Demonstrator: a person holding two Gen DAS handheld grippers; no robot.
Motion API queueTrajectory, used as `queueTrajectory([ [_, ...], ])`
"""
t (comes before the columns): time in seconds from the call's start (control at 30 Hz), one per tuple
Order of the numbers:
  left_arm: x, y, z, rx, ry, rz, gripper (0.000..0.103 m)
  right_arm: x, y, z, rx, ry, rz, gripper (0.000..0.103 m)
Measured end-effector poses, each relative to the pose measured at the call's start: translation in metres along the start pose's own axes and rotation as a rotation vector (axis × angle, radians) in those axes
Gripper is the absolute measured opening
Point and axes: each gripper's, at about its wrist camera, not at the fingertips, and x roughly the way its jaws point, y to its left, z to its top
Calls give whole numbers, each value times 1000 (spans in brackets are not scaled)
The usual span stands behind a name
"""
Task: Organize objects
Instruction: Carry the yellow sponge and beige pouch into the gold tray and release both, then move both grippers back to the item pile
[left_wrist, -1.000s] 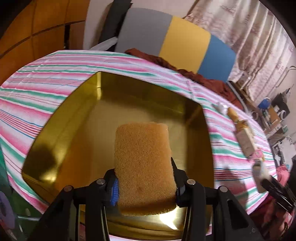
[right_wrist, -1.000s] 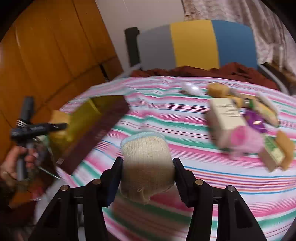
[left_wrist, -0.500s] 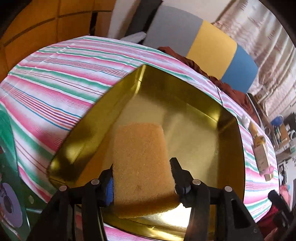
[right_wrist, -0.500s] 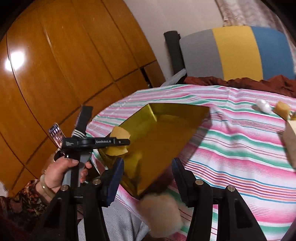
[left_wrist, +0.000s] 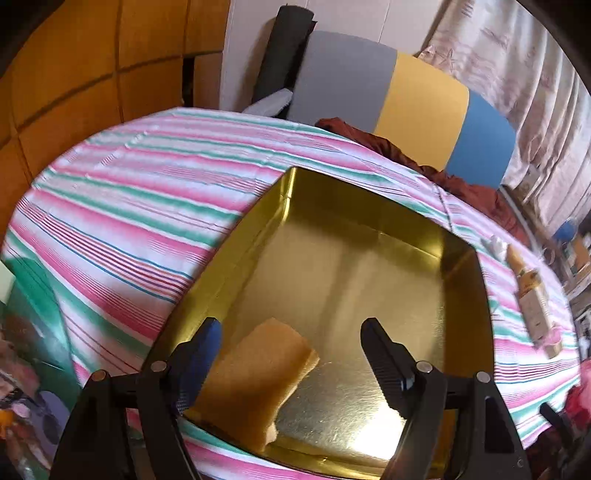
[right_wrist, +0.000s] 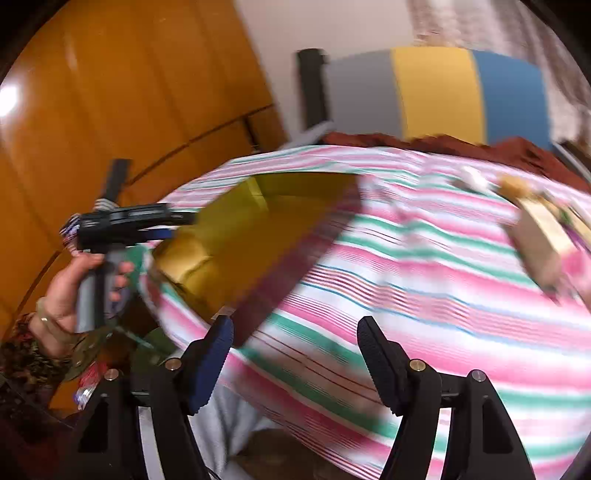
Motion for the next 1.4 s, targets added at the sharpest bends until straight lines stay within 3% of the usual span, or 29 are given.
queueTrajectory([
  [0.2, -29, 0, 2, -65, -113, 27, 79, -13, -57, 0, 170, -16, -99, 71],
  [0.37, -53, -1, 0, -128, -190, -81, 79, -16, -89, 3, 187, -24, -232, 71],
  [0.53, -71, -25, -7, -110, -224, -213, 79, -26, -120, 5, 213, -36, -321, 71],
  [0.8, -76, -94, -31, 55, -188, -334, 79, -44, -163, 24, 214, -96, -439, 71],
  [0.97, -74, -128, -53, 130, -143, -384, 79, -44, -196, 53, 217, -150, -478, 81],
  [1.07, -73, -140, -64, 156, -122, -397, 79, -33, -214, 65, 213, -120, -490, 80],
  [1.23, -71, -151, -74, 185, -96, -402, 79, -19, -225, 63, 197, -48, -470, 60],
  [1.4, -66, -163, -80, 198, -72, -418, 79, -20, -210, 40, 184, 12, -411, 57],
])
